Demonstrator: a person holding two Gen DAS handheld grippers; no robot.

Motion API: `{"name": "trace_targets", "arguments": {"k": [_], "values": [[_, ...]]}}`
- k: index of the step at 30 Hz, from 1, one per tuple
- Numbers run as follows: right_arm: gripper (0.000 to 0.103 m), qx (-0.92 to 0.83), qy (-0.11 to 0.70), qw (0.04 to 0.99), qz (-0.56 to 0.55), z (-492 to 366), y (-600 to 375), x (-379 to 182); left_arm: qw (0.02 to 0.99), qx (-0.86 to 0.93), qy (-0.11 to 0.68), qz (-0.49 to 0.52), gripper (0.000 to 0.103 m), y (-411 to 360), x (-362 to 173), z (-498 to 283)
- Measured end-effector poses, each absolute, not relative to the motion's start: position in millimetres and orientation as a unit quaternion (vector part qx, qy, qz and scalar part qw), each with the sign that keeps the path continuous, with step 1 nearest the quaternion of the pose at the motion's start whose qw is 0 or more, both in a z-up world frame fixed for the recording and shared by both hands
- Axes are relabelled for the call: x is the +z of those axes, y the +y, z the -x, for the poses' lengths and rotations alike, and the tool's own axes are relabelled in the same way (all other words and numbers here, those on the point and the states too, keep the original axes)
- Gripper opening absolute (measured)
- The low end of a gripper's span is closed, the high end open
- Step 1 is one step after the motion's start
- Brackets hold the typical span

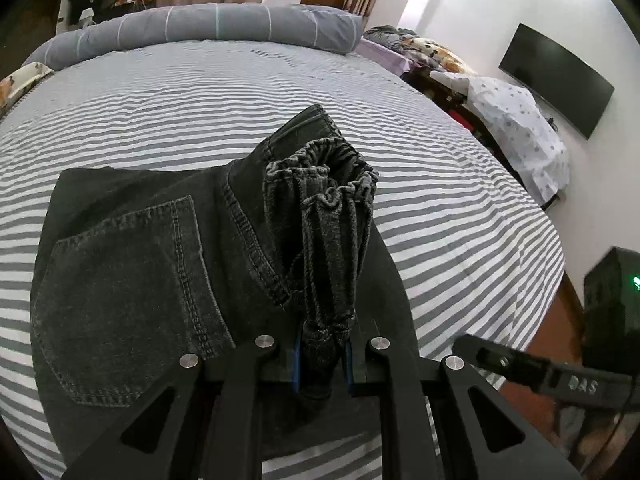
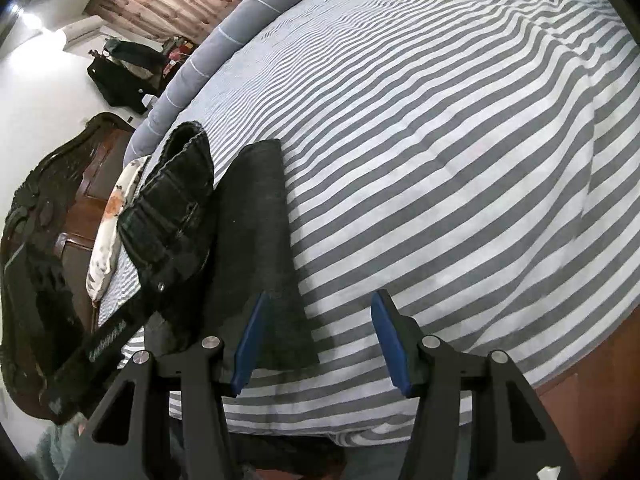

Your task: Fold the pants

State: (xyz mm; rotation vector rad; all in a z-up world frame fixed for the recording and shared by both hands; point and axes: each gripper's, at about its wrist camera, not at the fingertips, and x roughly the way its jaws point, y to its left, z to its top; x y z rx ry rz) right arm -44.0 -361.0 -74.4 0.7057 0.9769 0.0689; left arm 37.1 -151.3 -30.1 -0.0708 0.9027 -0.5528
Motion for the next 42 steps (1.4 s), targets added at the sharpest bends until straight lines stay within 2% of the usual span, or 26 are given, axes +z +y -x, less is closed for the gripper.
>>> {"name": "trace_targets", "arguments": {"k": [8,10,12,15,22,28,36,40,42], "values": [[0.052,0.03,0.46,0.819,-0.343,48.3,-365.4,-83.3,0.868,-0.256,0.426,-0.002,0.017,-152.5,-40.6,-26.4],[0.052,0.03,0.46,0.818,-0.344,49.0,-366.5,-83.1,0.863,-0.262,0.431,-0.014,0.026,-155.0,-45.4,-25.5],[0.052,0.03,0.457,0.821,-0.341,49.5,-365.8,-80.2,0.849,-0.285,0.444,0.021,0.047,-151.7,-45.4,-25.6],[0.052,0.034,0.453,0.824,-0.339,49.0,-364.5,-76.0,0.838,-0.314,0.444,0.045,0.058,-148.5,-39.2,-20.1],[0.053,0.101,0.43,0.823,-0.357,42.3,-348.8,-62.5,0.826,-0.316,0.46,0.079,0.06,-109.4,-30.6,-12.2],[0.056,0.144,0.436,0.817,-0.348,17.0,-311.4,-55.9,0.861,-0.243,0.44,0.08,0.06,-49.6,-23.5,-14.8],[0.055,0.101,0.458,0.802,-0.371,-25.1,-300.9,-74.2,0.872,-0.162,0.451,0.095,0.06,13.7,-43.4,-30.0],[0.03,0.082,0.464,0.803,-0.365,-29.4,-298.5,-76.6,0.873,-0.162,0.452,0.086,0.06,18.3,-51.7,-32.9],[0.024,0.079,0.465,0.803,-0.364,-25.1,-299.8,-74.3,0.872,-0.166,0.452,0.083,0.061,12.6,-54.2,-38.9]]}}
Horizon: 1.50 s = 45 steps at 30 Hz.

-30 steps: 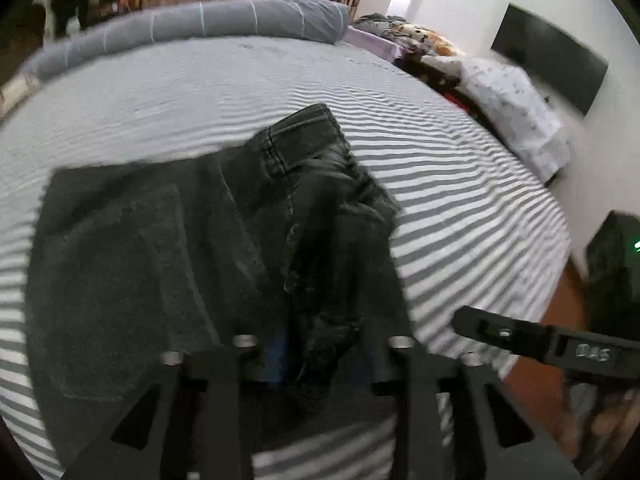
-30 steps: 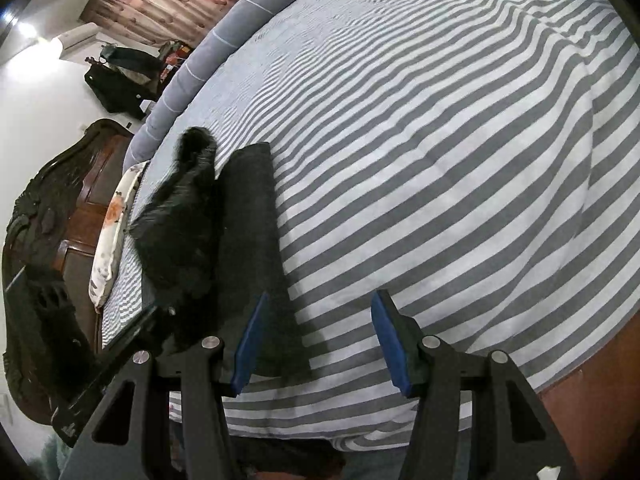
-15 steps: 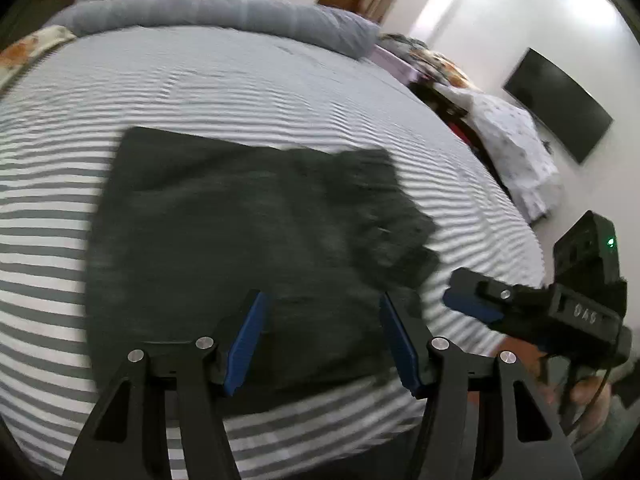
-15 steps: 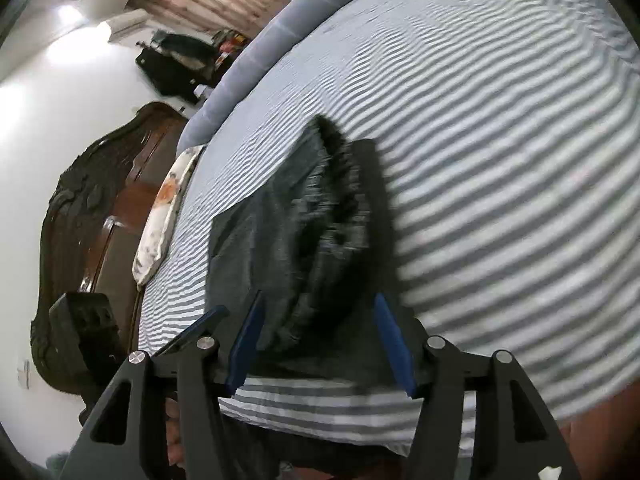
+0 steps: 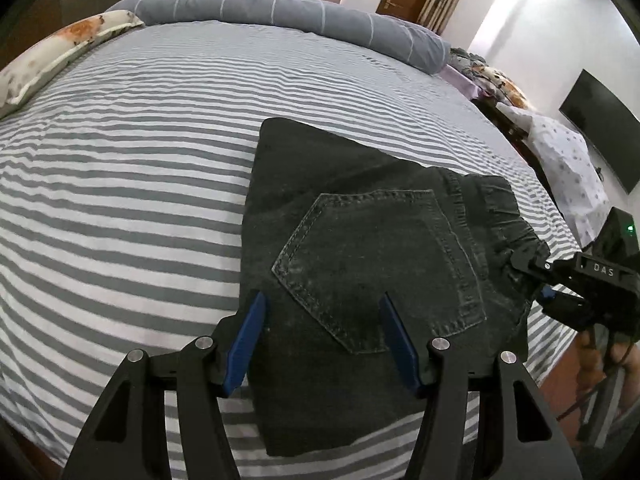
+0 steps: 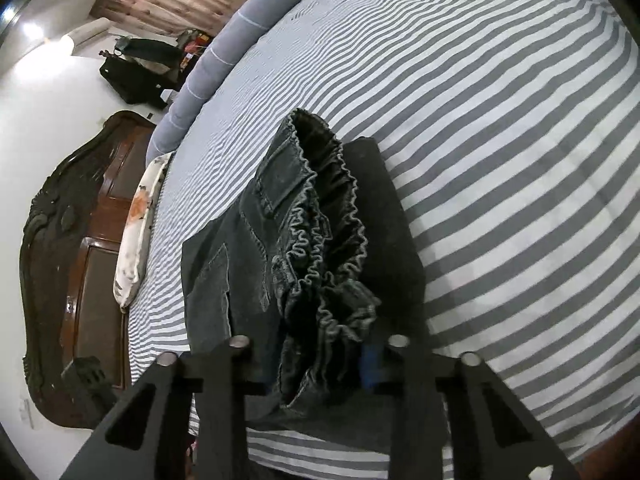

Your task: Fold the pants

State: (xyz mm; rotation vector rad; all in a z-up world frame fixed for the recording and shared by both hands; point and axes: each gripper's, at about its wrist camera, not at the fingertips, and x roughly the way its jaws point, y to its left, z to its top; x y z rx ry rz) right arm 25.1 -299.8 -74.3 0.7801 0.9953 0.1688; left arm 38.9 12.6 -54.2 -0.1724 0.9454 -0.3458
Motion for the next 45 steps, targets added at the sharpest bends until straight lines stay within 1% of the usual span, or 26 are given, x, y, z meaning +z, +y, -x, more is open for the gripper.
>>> {"name": "trace_targets", "arguments": {"k": [3,6,11,14,16,18,22,25,28,31,32,34,35,36,38,40,42,44,45], "values": [[0.021,0.076,0.454,0.812,-0.358,-14.2,-301.1,-62.4,0.868,-0.171,0.457,0.087,0.061,17.6,-52.4,-45.0],[0.02,0.066,0.444,0.823,-0.348,-0.3,-300.1,-52.9,0.869,-0.182,0.45,0.094,0.061,20.1,-49.4,-46.1],[0.02,0.038,0.463,0.817,-0.34,6.6,-301.1,-76.4,0.865,-0.176,0.464,0.076,0.061,20.7,-60.4,-54.0],[0.027,0.044,0.473,0.806,-0.353,2.4,-304.6,-81.0,0.859,-0.172,0.476,0.077,0.062,22.8,-64.7,-58.9],[0.036,0.047,0.48,0.805,-0.346,2.7,-306.5,-73.3,0.859,-0.175,0.473,0.09,0.062,26.1,-59.9,-61.5],[0.039,0.032,0.477,0.818,-0.321,7.6,-308.6,-57.5,0.866,-0.172,0.46,0.091,0.062,28.9,-52.0,-65.5],[0.039,0.002,0.441,0.863,-0.247,13.2,-307.9,-18.8,0.883,-0.183,0.424,0.081,0.063,22.1,-30.4,-84.5],[0.039,0.035,0.427,0.882,-0.197,-7.8,-291.2,4.0,0.882,-0.198,0.421,0.074,0.063,9.0,-26.3,-104.3],[0.039,0.064,0.429,0.888,-0.154,-41.1,-262.5,11.1,0.873,-0.218,0.431,0.075,0.062,-5.9,-30.3,-132.3],[0.039,0.069,0.446,0.884,-0.121,-66.8,-242.1,3.8,0.86,-0.234,0.446,0.081,0.062,-13.3,-35.5,-153.3],[0.037,0.065,0.453,0.882,-0.111,-73.3,-238.0,-1.2,0.858,-0.235,0.451,0.075,0.059,-15.4,-38.8,-161.0],[0.036,0.046,0.472,0.876,-0.089,-83.0,-234.1,-15.9,0.855,-0.232,0.459,0.061,0.051,-17.1,-45.0,-172.0],[0.036,0.036,0.483,0.871,-0.08,-86.0,-235.4,-25.0,0.853,-0.224,0.469,0.051,0.041,-18.2,-50.2,-178.6],[0.034,0.029,0.489,0.868,-0.076,-88.9,-234.8,-31.1,0.849,-0.22,0.478,0.05,0.036,-17.9,-55.0,-184.2],[0.034,0.03,0.505,0.856,-0.111,-89.6,-247.6,-47.2,0.843,-0.22,0.487,0.064,0.035,-16.1,-63.5,-194.6],[0.029,0.04,0.501,0.852,-0.148,-88.9,-260.6,-53.0,0.844,-0.217,0.486,0.066,0.034,-16.7,-65.3,-196.6],[0.028,0.044,0.506,0.849,-0.146,-89.0,-262.3,-50.1,0.847,-0.208,0.486,0.062,0.034,-20.7,-64.5,-197.3],[0.029,0.044,0.506,0.85,-0.136,-84.2,-257.4,-44.0,0.854,-0.198,0.479,0.042,0.034,-25.9,-57.8,-192.6],[0.032,0.046,0.503,0.852,-0.139,-80.1,-256.7,-39.3,0.858,-0.194,0.474,0.034,0.034,-26.7,-54.5,-186.7]]}}
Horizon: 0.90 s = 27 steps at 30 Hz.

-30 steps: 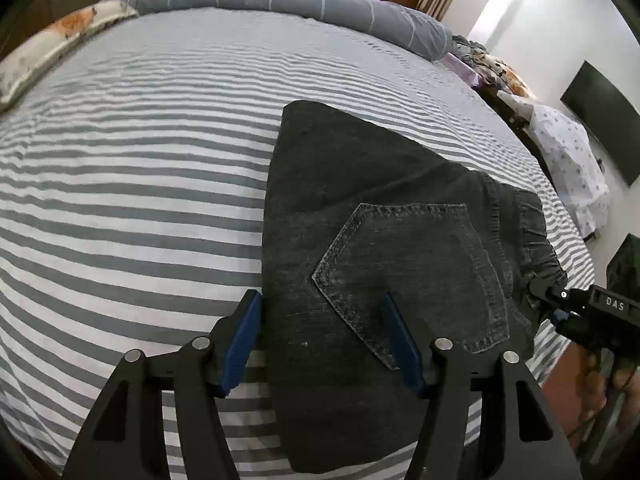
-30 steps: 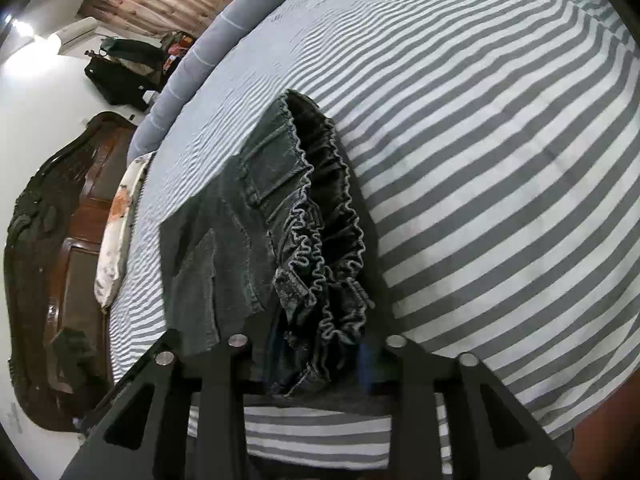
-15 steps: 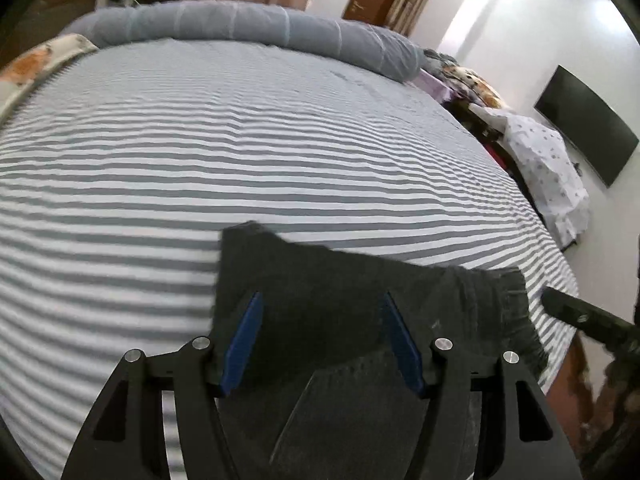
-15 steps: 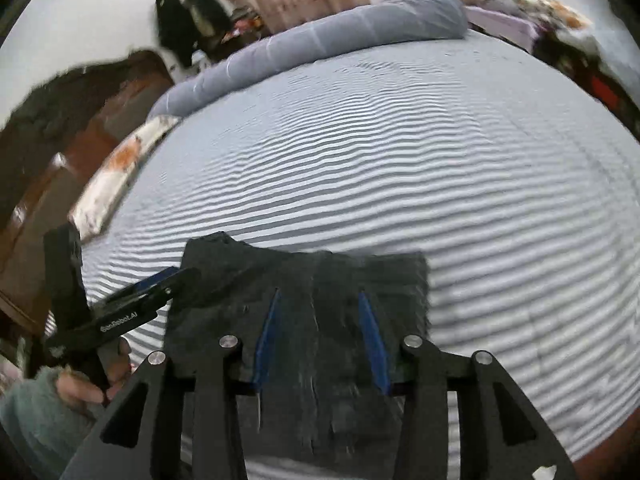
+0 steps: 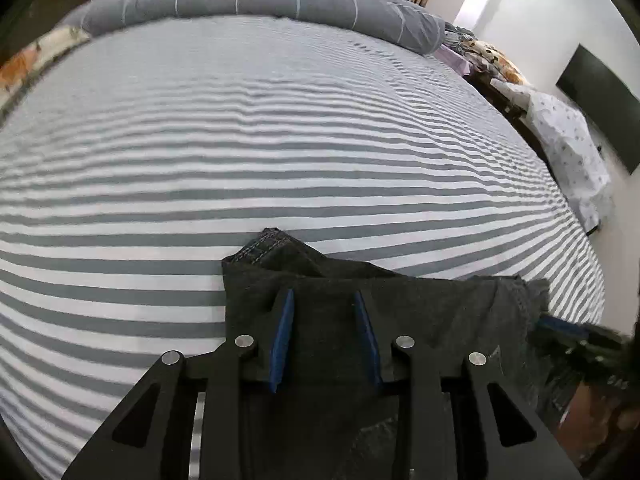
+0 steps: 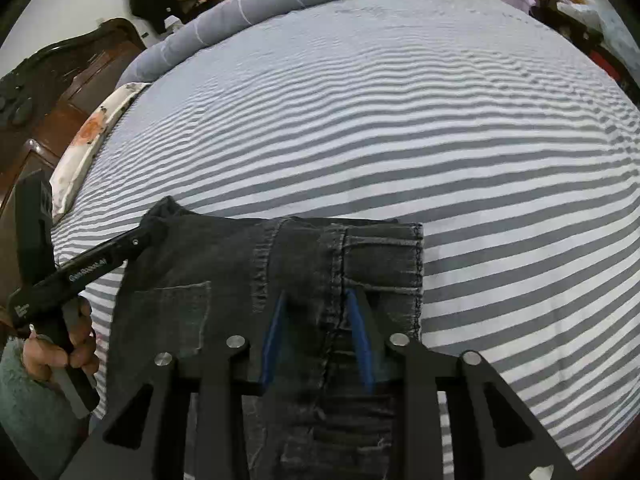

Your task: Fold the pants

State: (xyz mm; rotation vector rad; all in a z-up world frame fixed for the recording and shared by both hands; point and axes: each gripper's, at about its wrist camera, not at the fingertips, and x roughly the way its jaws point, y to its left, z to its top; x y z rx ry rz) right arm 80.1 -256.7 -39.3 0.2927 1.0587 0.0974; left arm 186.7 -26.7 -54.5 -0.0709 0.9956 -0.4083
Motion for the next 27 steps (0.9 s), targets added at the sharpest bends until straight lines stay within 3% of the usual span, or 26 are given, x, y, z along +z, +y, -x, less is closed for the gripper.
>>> {"name": "trace_targets", "arguments": {"k": [6,13,23,27], "values": [[0.047,0.057,0.497,0.857,-0.123,-37.1,-244.7,-26.7,0.864,-0.172,0.473,-0.014,0.035,-23.3,-43.7,-136.3],[0.048,0.052,0.493,0.867,-0.055,12.7,-230.6,-23.0,0.869,-0.15,0.469,-0.057,0.038,-11.8,-44.9,-70.0],[0.049,0.041,0.521,0.849,-0.08,22.7,-237.9,-54.3,0.869,-0.138,0.472,-0.059,0.044,-0.2,-55.3,-29.7],[0.049,0.04,0.526,0.844,-0.097,21.1,-243.8,-59.5,0.869,-0.135,0.473,-0.056,0.052,4.4,-61.9,-25.9]]}}
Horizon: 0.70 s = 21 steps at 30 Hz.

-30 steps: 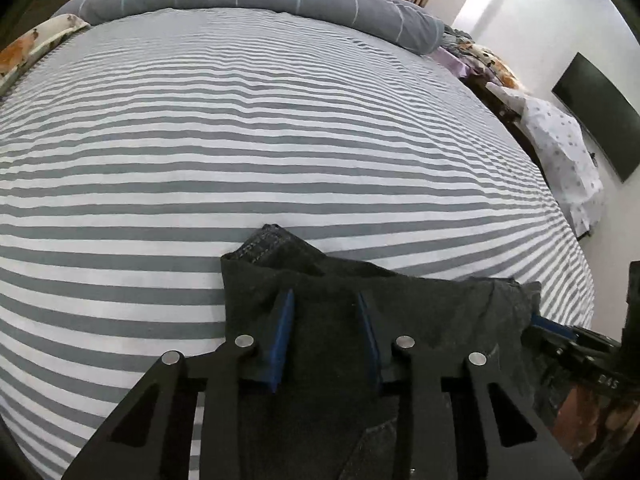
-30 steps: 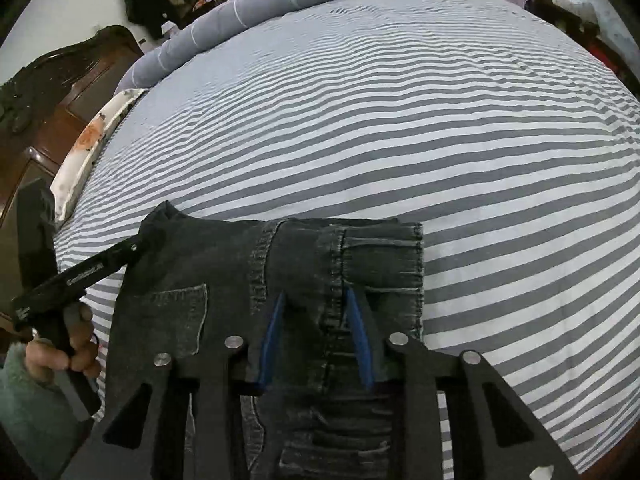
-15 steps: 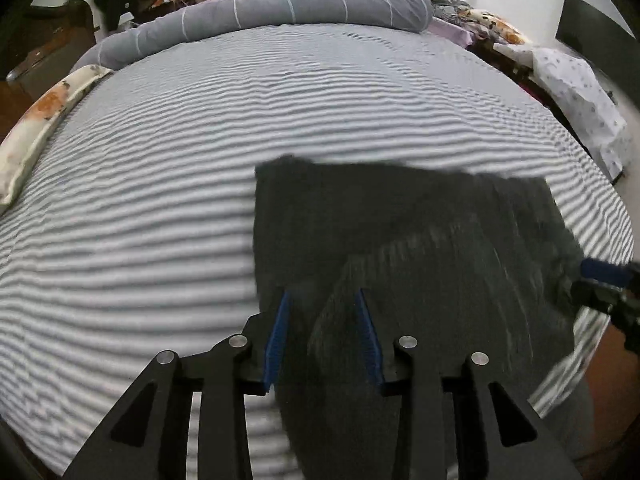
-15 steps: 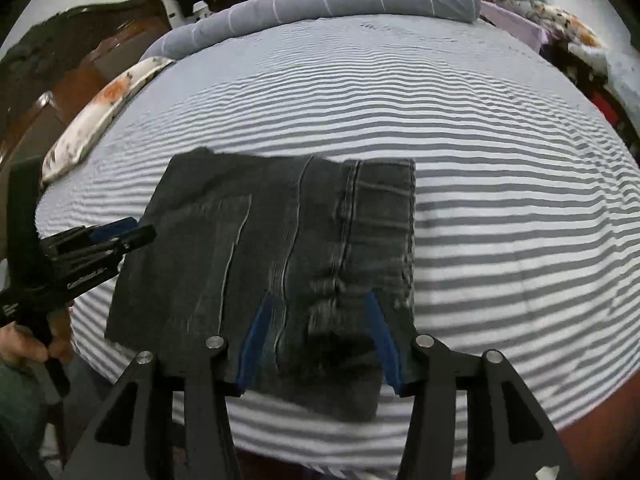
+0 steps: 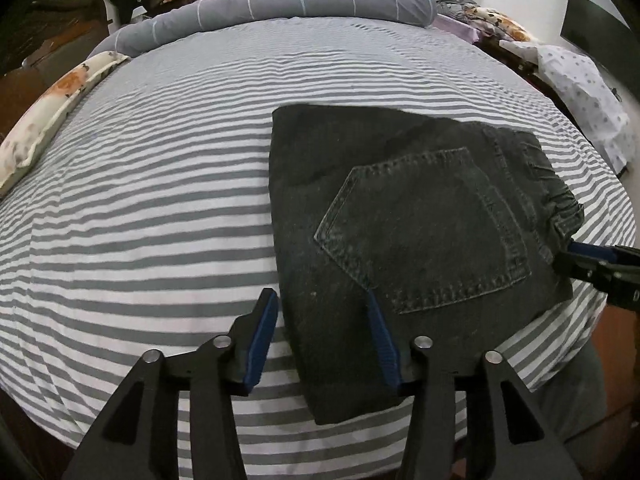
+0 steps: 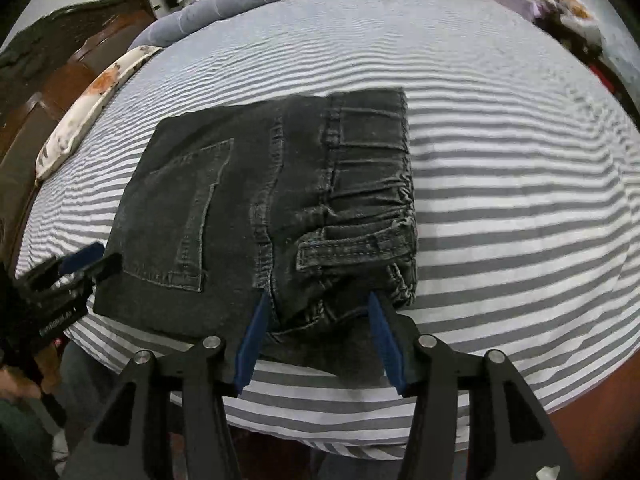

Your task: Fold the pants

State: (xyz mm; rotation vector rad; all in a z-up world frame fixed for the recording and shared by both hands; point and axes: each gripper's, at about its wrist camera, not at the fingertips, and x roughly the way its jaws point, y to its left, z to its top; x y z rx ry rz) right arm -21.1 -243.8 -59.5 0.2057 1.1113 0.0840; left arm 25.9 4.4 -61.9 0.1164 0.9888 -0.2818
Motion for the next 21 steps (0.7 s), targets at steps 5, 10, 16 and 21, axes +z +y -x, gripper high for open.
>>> {"name": "trace_targets", "arguments": {"k": [5,10,16,21], "values": [[0.05,0.036,0.536,0.837,-0.108,19.1,-247.9,-67.9,0.866,-0.137,0.479,-0.029,0.065,14.3,-74.7,-31.7],[0.052,0.035,0.535,0.836,-0.116,18.6,-249.8,-73.2,0.867,-0.138,0.477,-0.031,0.068,15.1,-75.3,-32.4],[0.064,0.043,0.532,0.835,-0.135,20.3,-254.8,-73.4,0.866,-0.134,0.482,-0.02,0.069,15.4,-73.0,-32.7],[0.071,0.045,0.529,0.832,-0.161,23.8,-260.2,-76.3,0.856,-0.141,0.498,0.016,0.069,26.3,-69.2,-34.5]]}}
